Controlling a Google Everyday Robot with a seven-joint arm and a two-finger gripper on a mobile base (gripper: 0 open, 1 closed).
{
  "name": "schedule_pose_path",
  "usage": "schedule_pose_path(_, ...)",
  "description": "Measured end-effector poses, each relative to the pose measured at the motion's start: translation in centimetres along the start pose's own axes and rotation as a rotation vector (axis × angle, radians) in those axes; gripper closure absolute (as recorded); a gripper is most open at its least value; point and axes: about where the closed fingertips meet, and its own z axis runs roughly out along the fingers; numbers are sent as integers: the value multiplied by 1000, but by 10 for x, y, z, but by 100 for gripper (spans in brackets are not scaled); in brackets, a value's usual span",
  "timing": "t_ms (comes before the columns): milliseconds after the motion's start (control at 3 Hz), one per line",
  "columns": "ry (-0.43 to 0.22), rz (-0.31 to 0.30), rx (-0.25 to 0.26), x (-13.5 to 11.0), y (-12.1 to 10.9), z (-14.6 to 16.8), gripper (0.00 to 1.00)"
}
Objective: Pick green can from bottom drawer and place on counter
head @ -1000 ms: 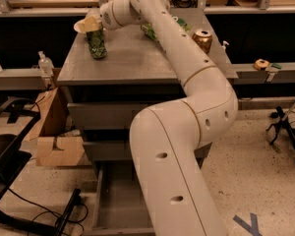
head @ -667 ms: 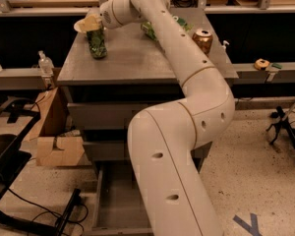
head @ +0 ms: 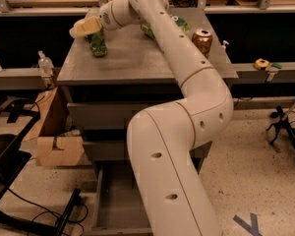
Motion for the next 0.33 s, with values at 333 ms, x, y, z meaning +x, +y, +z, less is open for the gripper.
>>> schedule_pose_path(333,0,0,0,0,0,0,0)
